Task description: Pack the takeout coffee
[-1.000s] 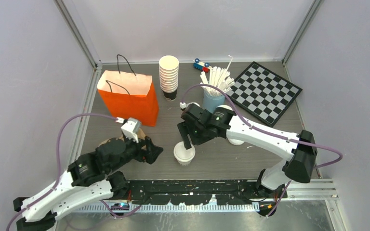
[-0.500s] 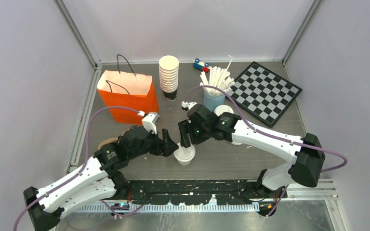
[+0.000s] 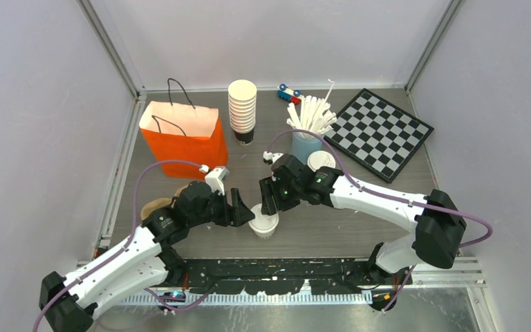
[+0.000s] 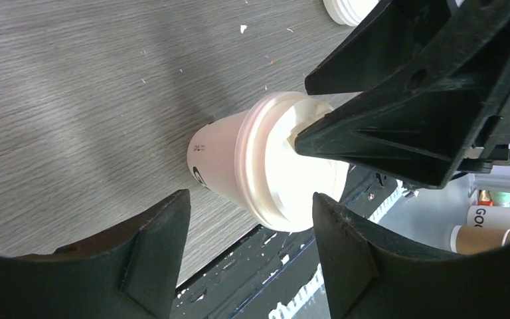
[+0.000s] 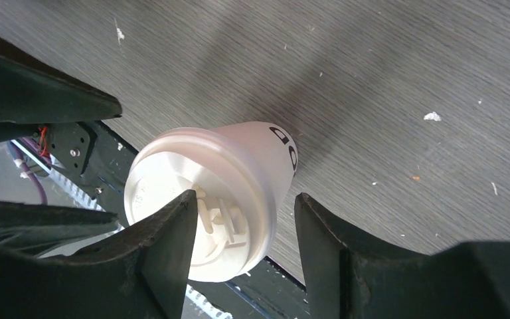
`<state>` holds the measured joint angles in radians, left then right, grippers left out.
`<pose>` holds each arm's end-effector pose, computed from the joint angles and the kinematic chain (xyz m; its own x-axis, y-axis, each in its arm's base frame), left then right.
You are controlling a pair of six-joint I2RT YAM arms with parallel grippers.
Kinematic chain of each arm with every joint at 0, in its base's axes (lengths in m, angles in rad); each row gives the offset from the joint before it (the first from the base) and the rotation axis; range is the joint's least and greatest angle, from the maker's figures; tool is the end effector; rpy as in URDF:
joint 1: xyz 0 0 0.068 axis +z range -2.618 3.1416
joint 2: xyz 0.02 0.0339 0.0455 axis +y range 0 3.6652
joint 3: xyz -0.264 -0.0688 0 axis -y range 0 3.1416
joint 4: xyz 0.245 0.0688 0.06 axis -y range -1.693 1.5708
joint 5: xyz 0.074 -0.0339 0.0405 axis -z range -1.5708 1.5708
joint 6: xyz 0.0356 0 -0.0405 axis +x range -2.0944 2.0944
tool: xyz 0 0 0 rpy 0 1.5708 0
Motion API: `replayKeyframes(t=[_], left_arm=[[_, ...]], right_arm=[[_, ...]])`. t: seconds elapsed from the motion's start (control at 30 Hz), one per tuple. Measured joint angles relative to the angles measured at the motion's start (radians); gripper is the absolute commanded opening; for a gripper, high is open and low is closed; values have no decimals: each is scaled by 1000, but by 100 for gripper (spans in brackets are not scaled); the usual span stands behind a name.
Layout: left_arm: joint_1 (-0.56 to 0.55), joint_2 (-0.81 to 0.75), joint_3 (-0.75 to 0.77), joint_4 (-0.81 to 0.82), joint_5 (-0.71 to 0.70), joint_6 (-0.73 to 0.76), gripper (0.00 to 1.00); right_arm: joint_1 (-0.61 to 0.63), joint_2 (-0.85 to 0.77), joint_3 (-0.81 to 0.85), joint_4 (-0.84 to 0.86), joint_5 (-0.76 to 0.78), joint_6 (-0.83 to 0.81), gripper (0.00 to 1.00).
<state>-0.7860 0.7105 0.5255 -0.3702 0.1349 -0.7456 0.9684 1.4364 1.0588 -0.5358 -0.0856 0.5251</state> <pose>0.1129 -0.1198 0.2420 -0.8041 -0.1462 -0.5762 0.3217 0.7081 -0.6286 0.1683 0.2501 0.2539 -0.8145 -0.3030 -0.4948 -0.5111 0.7782 0.3649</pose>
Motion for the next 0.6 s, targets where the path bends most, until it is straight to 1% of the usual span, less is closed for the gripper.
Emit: replayKeyframes(t=[0.13, 0.27, 0.47, 0.6], left_arm=[[39, 14, -34, 39, 44, -13, 60], [74, 20, -69, 65, 80, -30, 51], [89, 11, -85, 87, 112, -42, 44], [89, 5, -117, 146, 144, -68, 39]], right_arm=[[-2, -2, -20, 43, -13, 5, 59], [-2, -16, -50, 87, -18, 12, 58], [-2, -67, -129, 159, -21, 40, 58], [-2, -106, -187, 212, -20, 64, 58]])
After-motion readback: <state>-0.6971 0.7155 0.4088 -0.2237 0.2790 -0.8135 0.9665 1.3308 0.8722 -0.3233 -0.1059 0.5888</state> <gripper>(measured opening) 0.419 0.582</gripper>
